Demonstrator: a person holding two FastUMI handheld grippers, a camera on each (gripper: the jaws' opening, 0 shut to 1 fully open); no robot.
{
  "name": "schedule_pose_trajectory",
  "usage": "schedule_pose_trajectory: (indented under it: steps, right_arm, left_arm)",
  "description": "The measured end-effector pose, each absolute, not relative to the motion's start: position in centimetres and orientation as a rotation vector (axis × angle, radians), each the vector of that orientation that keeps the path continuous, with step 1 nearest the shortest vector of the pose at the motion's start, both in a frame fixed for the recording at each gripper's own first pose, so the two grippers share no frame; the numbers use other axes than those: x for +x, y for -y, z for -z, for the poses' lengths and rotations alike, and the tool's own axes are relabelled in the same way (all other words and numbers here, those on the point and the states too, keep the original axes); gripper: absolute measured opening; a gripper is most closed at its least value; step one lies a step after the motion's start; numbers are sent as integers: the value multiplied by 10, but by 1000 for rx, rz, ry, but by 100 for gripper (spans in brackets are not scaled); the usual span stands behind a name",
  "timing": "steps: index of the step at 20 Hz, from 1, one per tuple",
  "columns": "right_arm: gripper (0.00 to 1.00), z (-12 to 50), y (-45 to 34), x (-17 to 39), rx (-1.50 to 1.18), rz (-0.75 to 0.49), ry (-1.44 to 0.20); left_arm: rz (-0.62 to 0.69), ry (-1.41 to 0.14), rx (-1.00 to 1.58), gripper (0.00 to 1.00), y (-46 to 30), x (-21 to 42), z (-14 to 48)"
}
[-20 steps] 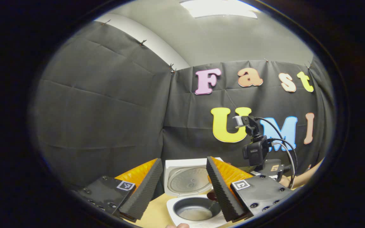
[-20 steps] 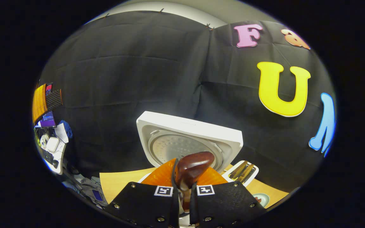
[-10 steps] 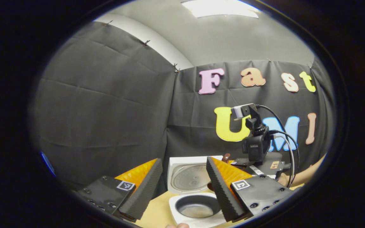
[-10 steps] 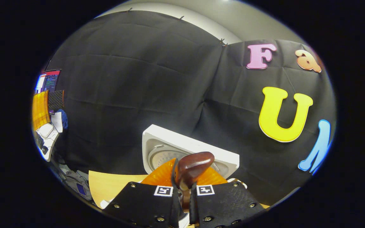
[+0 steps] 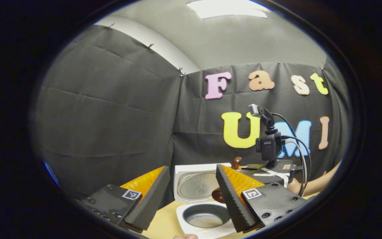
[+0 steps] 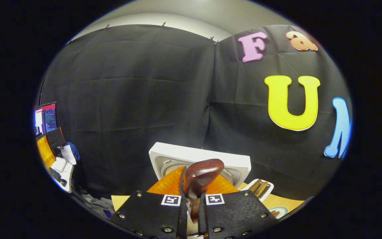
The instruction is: Close the left gripper, press the button to open the rice cooker; take a wooden spoon from the chopstick holder with the right hand, scoop a spoonful of rice and pour it into the rice cooker, then put the wooden spoon back into the chopstick holder.
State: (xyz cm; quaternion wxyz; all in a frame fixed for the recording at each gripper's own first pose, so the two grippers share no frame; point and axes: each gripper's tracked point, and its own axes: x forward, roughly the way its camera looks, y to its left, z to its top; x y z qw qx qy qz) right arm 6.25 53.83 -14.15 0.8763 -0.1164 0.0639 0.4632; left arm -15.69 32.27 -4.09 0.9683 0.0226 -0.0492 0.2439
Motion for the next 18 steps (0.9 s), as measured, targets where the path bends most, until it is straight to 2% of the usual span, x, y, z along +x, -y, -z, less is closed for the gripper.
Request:
schedule_pose_trajectory:
  steps: [10, 12, 18]
  right_arm:
    - [13, 123, -491, 82, 153, -886, -316]
    - [13, 117, -479, 87, 191, -859, -323]
    - [13, 104, -429, 95, 235, -762, -338]
  left_arm:
    - [-426, 99, 37, 96, -304, -144, 37]
    - [-408, 91, 43, 94, -300, -138, 36]
    - [-334, 85, 46, 96, -282, -118, 35]
